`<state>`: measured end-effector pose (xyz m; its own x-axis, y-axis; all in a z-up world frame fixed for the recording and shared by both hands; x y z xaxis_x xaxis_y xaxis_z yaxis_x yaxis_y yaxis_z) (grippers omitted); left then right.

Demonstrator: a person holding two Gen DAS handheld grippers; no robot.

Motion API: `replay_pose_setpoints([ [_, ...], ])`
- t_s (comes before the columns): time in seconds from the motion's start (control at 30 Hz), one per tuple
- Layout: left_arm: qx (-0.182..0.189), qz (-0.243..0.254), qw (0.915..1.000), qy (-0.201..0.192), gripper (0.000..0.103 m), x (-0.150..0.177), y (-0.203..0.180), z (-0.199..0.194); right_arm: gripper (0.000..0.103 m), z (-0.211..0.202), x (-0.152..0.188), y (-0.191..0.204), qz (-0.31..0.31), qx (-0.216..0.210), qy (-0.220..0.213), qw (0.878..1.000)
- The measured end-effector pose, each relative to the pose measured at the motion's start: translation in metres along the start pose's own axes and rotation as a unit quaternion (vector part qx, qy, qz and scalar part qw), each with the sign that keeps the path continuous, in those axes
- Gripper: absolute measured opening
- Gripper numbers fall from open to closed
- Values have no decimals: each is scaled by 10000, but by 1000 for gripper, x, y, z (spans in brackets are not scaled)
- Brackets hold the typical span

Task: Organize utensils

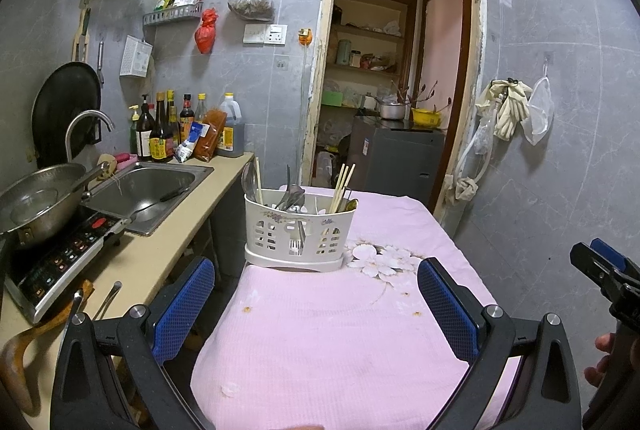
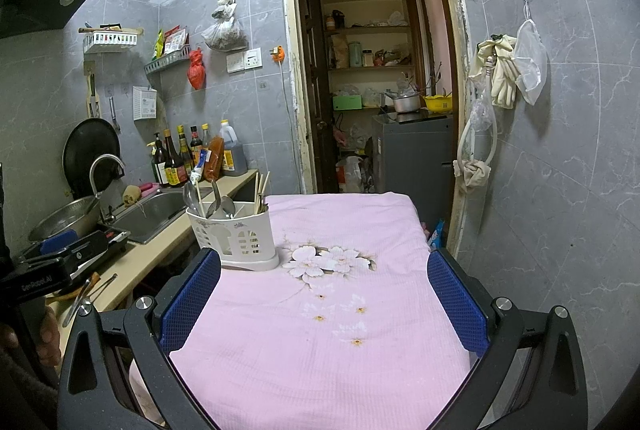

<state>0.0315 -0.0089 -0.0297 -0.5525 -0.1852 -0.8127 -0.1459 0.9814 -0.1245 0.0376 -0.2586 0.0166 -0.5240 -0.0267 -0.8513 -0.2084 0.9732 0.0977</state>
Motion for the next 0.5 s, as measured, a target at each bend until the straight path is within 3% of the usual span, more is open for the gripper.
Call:
replay_pose_setpoints([
  [0.5, 8, -10, 10000, 7, 102, 0, -1, 0, 102, 0, -1, 0, -7, 1, 3, 10000],
])
Point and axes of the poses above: each gripper's, at about its wrist camera, not at the fingertips, and z roughly the way its jaws point, y to its left, x to its underside, the point moved 6 cm from there along z, roughly the way its jaws point, and after that the axes turned 11 degrees about y, right-handed, at the moved point
